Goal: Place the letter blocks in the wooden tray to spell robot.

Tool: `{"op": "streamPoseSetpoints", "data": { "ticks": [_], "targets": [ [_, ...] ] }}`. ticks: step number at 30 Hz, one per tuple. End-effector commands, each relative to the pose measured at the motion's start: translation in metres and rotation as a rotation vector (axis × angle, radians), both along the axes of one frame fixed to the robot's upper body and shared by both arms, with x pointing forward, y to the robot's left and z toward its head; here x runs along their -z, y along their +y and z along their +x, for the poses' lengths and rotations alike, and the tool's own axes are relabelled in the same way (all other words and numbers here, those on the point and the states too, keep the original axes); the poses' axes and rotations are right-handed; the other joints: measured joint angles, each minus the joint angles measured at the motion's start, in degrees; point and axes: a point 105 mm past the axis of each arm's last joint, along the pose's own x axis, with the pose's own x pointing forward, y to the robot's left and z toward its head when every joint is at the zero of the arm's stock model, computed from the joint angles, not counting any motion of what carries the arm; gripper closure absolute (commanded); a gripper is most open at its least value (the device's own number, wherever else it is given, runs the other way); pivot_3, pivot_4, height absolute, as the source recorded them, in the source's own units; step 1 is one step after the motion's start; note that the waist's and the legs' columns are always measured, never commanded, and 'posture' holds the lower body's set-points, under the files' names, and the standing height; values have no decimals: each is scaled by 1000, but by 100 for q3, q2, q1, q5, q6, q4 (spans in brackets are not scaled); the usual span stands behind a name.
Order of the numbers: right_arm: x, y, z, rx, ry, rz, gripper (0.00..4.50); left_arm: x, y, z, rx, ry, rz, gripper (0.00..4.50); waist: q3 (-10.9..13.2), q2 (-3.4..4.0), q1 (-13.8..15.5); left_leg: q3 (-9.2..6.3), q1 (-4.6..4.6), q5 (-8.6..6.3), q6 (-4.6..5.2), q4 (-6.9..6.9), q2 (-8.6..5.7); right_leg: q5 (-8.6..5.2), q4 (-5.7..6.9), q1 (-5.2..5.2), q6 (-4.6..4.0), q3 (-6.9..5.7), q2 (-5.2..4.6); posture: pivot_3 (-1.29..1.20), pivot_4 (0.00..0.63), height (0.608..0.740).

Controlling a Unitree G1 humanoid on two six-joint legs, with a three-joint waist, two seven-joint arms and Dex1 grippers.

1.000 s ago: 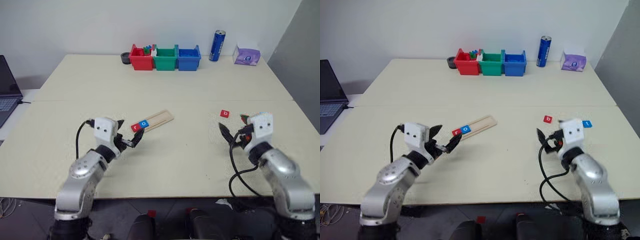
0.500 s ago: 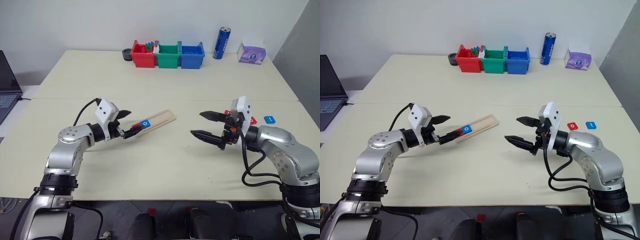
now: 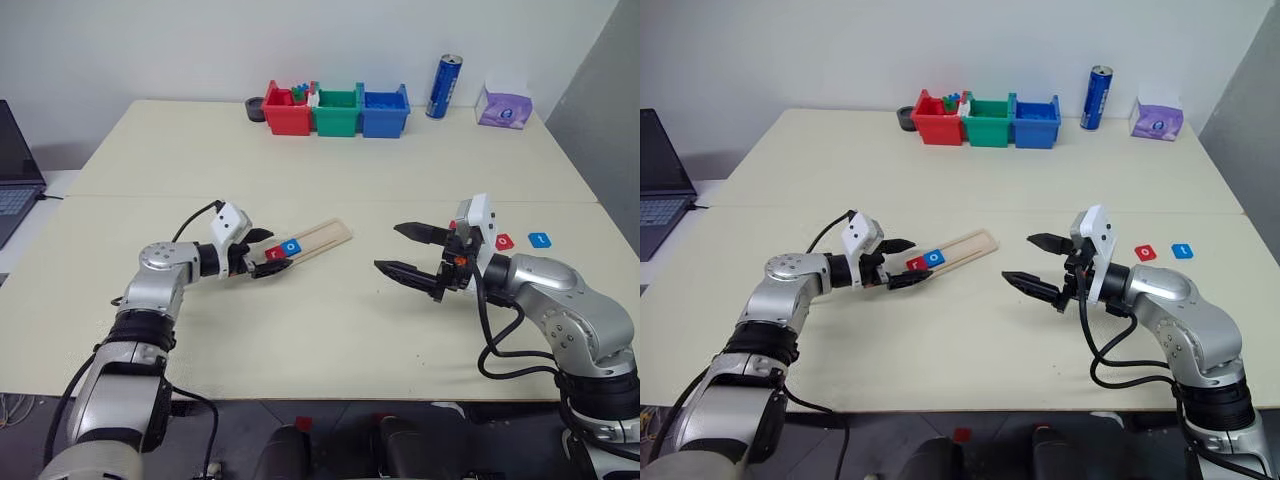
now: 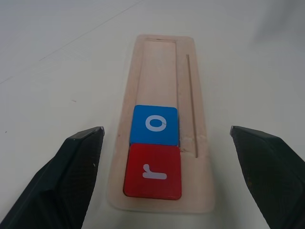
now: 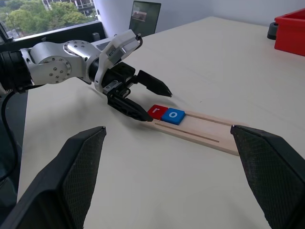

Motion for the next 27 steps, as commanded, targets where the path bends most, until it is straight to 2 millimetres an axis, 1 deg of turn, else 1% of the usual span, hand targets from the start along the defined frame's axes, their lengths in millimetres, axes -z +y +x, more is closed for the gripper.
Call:
{"op": "streamPoseSetpoints", "data": {
  "ticks": [1,9,18,27],
  "targets": [
    [-12,1,-7,-6,-47,17,44,-8,-3,4,36,-41,14,0,0,0,0,0,0,0,0,0,0,0,1,0,0,0,0,0,150,740],
    [-12,3,-8,10,-44,25,44,9,-8,6,51,-21,71,0,0,0,-3,-2,-1,0,0,1,0,0,3,0,0,-2,0,0,150,740],
    [-10,8,-17,-9,-26,40,44,16,-9,12,11,-5,58,0,-1,-2,-2,-4,-2,0,0,5,-1,1,5,0,2,-4,0,0,150,740],
    [-13,5,-14,5,-34,40,44,32,-9,7,13,78,72,0,-3,-2,-1,-3,3,0,0,10,-2,3,13,4,4,-8,0,0,150,740]
  ]
}}
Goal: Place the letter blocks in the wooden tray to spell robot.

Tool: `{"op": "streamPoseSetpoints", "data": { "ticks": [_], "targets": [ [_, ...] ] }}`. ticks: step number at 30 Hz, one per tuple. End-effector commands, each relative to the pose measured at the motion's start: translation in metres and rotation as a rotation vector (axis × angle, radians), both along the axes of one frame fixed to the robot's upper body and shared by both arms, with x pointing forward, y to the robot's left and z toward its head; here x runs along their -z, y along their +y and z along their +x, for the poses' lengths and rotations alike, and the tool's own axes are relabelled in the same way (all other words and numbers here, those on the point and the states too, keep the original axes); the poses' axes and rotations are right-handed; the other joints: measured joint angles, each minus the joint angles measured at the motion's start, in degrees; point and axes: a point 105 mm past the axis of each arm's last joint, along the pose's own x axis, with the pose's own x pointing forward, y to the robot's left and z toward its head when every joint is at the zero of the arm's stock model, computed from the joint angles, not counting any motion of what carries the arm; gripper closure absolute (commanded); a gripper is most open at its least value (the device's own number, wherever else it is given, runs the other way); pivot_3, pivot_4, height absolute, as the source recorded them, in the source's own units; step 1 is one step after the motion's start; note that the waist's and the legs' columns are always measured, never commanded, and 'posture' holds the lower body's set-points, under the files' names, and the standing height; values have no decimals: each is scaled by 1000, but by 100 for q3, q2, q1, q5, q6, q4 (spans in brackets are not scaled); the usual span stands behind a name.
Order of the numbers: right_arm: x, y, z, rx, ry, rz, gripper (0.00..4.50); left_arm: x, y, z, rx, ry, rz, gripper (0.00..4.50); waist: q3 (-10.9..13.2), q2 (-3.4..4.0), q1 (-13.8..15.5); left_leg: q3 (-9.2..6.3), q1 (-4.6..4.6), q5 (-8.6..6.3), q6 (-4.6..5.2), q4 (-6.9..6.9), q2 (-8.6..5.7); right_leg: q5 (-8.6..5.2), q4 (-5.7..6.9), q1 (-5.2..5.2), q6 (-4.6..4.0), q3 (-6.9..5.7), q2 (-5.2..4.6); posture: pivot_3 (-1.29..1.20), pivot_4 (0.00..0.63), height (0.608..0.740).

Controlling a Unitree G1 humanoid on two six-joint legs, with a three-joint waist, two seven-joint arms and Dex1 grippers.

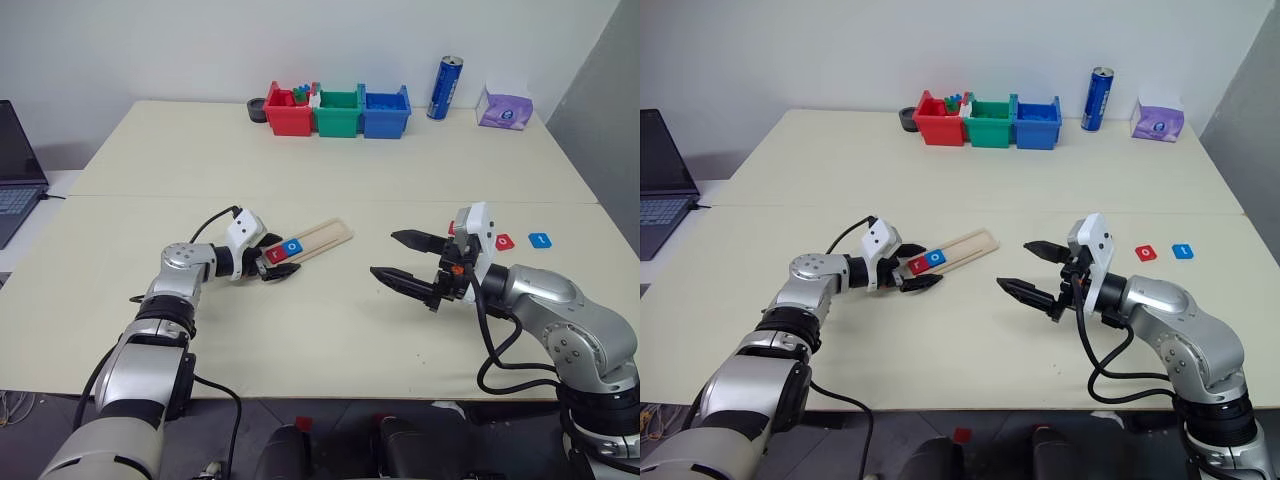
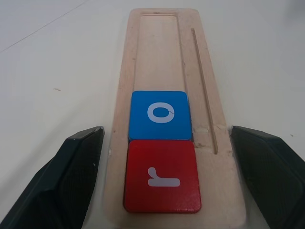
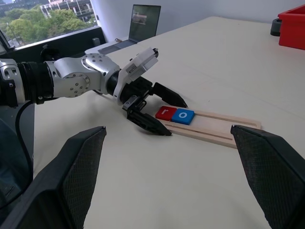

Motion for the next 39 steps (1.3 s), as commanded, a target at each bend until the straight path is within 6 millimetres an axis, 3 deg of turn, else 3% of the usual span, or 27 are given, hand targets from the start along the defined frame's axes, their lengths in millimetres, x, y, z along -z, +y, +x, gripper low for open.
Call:
{"op": "streamPoseSetpoints", "data": {
  "ticks": [1,3,8,13,18,22,27,35,39],
  "targets": [
    [-15,-1,-3,-2,-61,9,44,12,2,-5,12,67,31,0,-1,0,0,1,1,0,0,0,0,0,1,0,0,0,0,0,150,740],
    [-15,-1,-2,-3,-61,9,44,14,1,-7,25,90,32,0,-1,0,-1,1,4,0,0,0,0,0,2,2,0,-3,0,0,150,740],
    [-15,-1,-2,-2,-61,11,0,15,1,-10,46,98,31,1108,-2,0,-2,2,4,0,0,0,0,0,1,2,0,-7,1,0,150,740],
    [-15,-2,-1,1,-64,10,0,14,-1,-9,62,70,46,1107,-2,0,-1,2,4,0,0,0,0,0,1,2,0,-8,0,0,150,740],
    [-16,-2,-3,-7,-68,3,0,5,-17,-21,210,-24,44,1107,-2,1,-1,2,4,0,0,0,1,0,0,2,0,-5,0,0,150,740],
    [-16,-3,-9,-28,-65,-12,0,-1,-28,-58,435,-55,55,1107,-2,1,-4,8,3,0,-1,-4,4,0,-5,1,0,15,-4,0,150,740],
    [-15,-3,-11,-36,-58,-12,0,-4,-29,-90,535,-39,74,1107,-2,2,-20,3,5,0,0,-4,10,0,0,0,-1,13,0,0,150,740],
    [-12,-4,-13,-53,-53,-19,0,0,-20,-96,516,-18,97,1107,-2,2,0,3,10,0,0,4,2,0,16,2,-1,12,0,0,150,740],
    [-7,-4,-19,-83,-52,-41,0,4,-26,-94,512,-23,91,1107,-2,1,1,1,9,0,0,3,4,0,11,2,-1,10,0,0,150,740]
  ]
}}
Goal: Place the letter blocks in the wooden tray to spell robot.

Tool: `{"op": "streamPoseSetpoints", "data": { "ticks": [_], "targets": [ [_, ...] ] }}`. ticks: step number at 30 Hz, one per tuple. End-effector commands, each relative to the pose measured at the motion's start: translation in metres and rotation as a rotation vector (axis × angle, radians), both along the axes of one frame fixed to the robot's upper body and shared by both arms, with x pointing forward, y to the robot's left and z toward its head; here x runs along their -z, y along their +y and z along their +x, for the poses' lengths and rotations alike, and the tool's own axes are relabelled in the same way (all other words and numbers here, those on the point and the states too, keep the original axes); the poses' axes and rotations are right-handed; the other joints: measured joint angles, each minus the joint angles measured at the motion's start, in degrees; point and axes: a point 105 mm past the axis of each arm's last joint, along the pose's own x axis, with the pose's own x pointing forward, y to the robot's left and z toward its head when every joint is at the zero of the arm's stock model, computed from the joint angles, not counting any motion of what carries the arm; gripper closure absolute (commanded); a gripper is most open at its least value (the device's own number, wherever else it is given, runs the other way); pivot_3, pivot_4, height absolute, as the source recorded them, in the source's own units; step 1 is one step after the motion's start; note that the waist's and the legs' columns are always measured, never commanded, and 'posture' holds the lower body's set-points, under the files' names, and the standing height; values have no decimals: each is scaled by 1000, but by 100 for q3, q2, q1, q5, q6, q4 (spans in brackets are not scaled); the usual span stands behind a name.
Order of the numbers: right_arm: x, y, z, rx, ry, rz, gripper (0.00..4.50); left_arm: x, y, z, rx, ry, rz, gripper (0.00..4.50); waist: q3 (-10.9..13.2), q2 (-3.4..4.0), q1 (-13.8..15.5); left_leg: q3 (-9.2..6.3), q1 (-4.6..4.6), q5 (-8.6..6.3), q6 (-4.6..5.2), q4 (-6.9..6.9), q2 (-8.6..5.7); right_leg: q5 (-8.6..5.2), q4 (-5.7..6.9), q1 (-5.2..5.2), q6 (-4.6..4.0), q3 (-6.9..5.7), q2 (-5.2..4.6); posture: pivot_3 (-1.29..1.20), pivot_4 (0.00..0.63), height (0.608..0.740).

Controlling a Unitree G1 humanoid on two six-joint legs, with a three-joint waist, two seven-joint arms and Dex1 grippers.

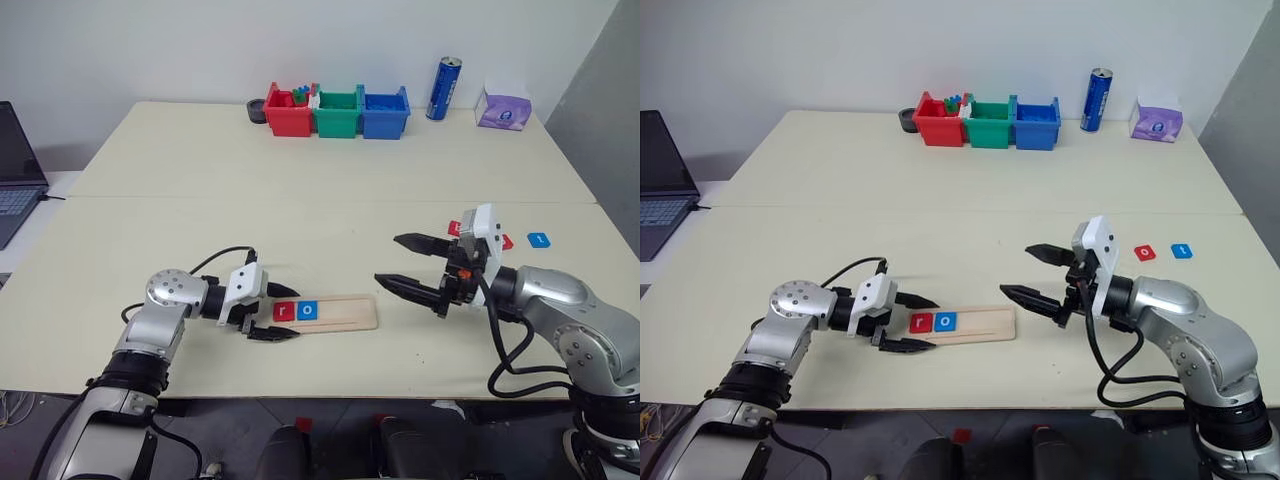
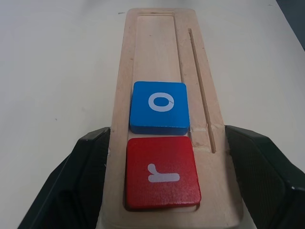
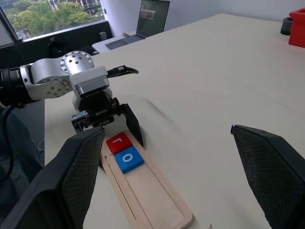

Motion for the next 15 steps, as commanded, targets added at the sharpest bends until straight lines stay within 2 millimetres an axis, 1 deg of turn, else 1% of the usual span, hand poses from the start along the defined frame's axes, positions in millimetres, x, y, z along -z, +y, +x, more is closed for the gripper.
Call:
{"op": "streamPoseSetpoints", "data": {
  "ticks": [1,3,6,10,12,15],
  "targets": [
    [-5,1,-11,-51,-53,-16,0,-6,-9,3,16,-43,-23,1107,0,0,3,0,0,0,0,0,0,0,-1,0,0,0,0,0,150,740],
    [-2,0,-14,-65,-55,-32,0,-6,-12,4,19,-46,-30,1107,0,0,2,1,0,0,0,0,0,0,-2,0,0,1,0,0,150,740],
    [5,-6,-18,-76,-54,-68,0,-4,-18,3,38,-46,-38,1107,0,-1,1,2,0,0,0,1,-1,0,-1,0,0,1,0,0,150,740],
    [12,-11,-22,-100,-74,-118,0,-1,-17,3,41,-42,-35,1107,0,-1,0,2,0,0,0,0,0,0,-1,0,0,2,1,0,150,740],
    [22,-16,-29,-140,-91,-189,0,1,-17,3,46,-36,-33,1107,0,-1,0,2,1,0,0,0,-1,0,-1,0,0,2,2,0,150,740],
    [41,-29,-38,-184,-93,-285,0,3,-16,2,51,-34,-29,1107,0,-1,1,2,-1,0,0,-1,-1,0,-7,1,1,0,2,0,150,740]
  ]
}}
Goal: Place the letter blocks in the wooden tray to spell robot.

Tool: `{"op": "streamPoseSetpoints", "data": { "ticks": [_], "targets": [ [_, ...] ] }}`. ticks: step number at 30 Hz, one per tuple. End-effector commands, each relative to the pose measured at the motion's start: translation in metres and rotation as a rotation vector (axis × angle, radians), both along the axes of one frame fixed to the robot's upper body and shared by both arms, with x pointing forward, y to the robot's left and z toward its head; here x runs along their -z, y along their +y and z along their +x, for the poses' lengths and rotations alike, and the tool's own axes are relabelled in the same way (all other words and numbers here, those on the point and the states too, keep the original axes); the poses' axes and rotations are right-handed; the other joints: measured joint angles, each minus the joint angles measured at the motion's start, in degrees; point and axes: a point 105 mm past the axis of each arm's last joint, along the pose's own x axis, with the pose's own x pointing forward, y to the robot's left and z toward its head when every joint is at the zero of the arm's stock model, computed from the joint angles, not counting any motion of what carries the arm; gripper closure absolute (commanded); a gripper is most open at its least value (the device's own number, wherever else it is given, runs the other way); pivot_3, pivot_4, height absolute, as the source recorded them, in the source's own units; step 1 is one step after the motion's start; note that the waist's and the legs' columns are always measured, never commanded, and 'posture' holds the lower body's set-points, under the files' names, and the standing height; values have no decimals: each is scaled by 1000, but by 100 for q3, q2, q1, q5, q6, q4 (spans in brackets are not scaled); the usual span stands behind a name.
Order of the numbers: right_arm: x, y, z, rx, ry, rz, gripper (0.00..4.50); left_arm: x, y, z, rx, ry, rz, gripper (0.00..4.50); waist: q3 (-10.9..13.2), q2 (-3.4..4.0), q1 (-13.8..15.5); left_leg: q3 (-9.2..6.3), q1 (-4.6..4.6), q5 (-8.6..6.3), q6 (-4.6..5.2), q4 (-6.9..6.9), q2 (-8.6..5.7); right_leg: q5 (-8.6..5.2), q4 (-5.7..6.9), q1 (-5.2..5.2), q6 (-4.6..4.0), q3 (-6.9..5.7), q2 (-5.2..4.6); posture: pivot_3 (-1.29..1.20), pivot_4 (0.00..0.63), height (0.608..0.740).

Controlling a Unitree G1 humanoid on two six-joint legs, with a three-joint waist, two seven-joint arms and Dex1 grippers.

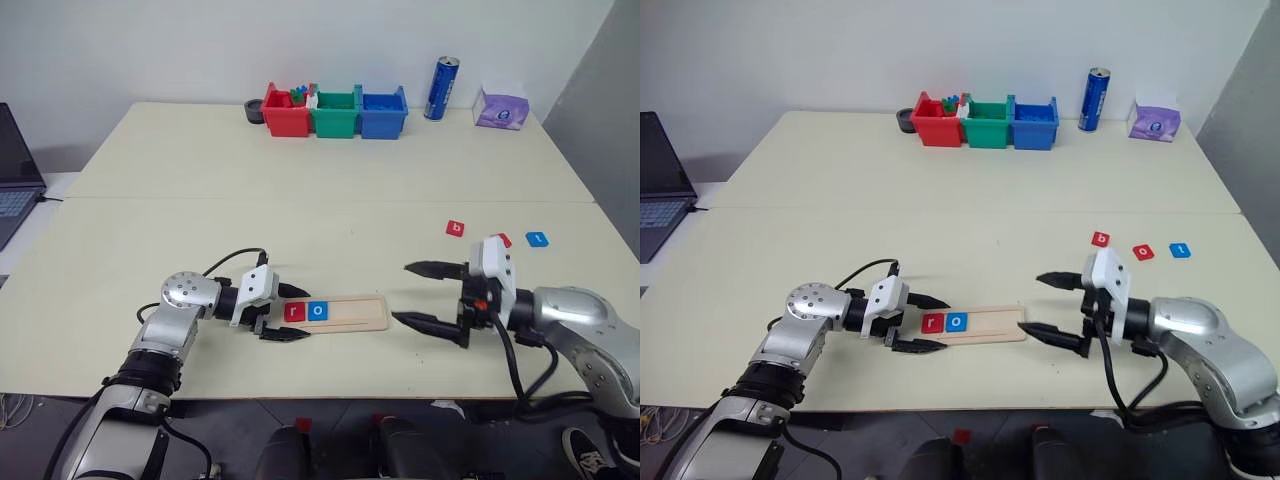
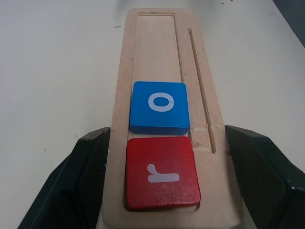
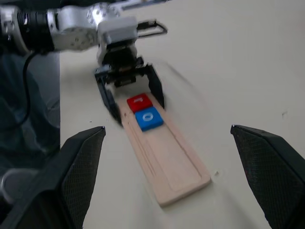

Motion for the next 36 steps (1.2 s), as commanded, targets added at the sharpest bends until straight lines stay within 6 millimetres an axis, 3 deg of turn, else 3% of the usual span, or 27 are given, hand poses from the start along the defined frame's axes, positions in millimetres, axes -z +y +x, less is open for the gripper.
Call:
{"op": "streamPoseSetpoints", "data": {
  "ticks": [1,6,29,32,36],
  "targets": [
    [8,-8,-9,-65,-49,-70,0,-5,-1,1,23,-30,-2,1107,0,-1,0,1,0,0,0,0,0,0,-1,0,0,1,0,0,150,740],
    [6,-14,-3,-57,-71,-68,0,-5,0,2,26,-31,-1,1107,0,-1,-7,6,9,0,0,2,-1,2,4,5,2,4,2,0,150,740],
    [-12,1,3,-71,-97,6,0,-3,-2,2,41,-18,-9,1107,0,0,-3,3,12,0,0,4,0,2,10,5,1,8,3,0,150,740],
    [-13,2,4,-72,-98,6,0,-2,-3,2,39,-8,-10,108,0,-1,-3,3,11,0,0,4,0,2,10,5,1,8,3,0,150,740],
    [-13,2,5,-70,-99,6,0,-3,-2,3,40,-6,-7,17,0,0,-3,3,12,0,0,4,0,2,11,5,1,8,3,0,150,740]
  ]
}}
